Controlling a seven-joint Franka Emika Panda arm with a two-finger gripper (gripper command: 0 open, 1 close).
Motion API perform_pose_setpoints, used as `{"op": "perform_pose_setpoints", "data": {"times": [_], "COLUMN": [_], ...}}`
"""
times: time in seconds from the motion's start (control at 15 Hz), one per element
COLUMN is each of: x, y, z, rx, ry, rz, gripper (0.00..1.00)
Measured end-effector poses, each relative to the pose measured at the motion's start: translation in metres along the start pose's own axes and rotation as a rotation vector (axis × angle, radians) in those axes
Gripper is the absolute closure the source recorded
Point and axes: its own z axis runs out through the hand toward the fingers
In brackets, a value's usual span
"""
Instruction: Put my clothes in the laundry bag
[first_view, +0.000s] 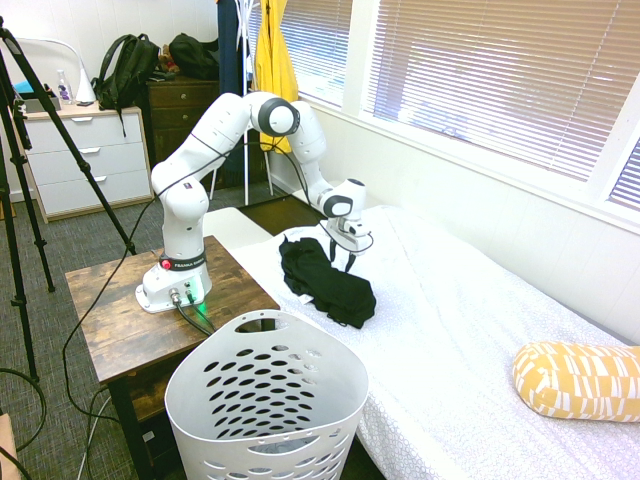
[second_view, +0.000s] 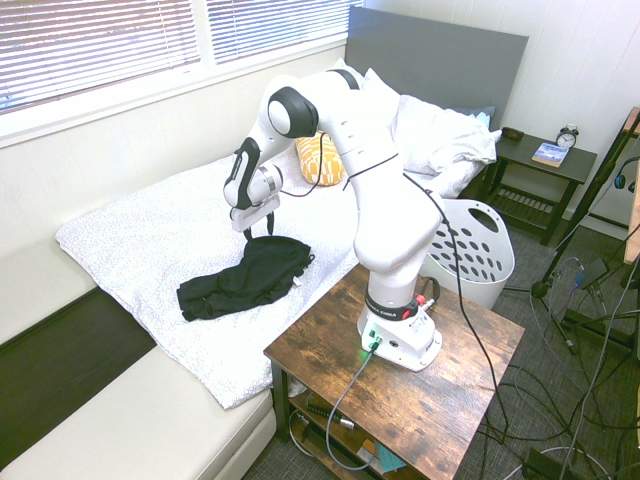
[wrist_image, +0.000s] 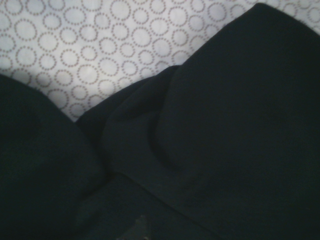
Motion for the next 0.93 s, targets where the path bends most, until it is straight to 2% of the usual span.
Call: {"op": "perform_pose_setpoints", "data": {"times": [0.4, 0.87, 0.93], "x": [0.011, 0.029, 0.03], "y": [0.012, 0.021, 0.021], "z": [0.037, 0.094, 0.097], "rx": [-0.056, -0.065, -0.065], "ry": [-0.05, -0.078, -0.078], "rz": [-0.067, -0.022, -0.025], "gripper": [0.0, 0.0, 1.0]}}
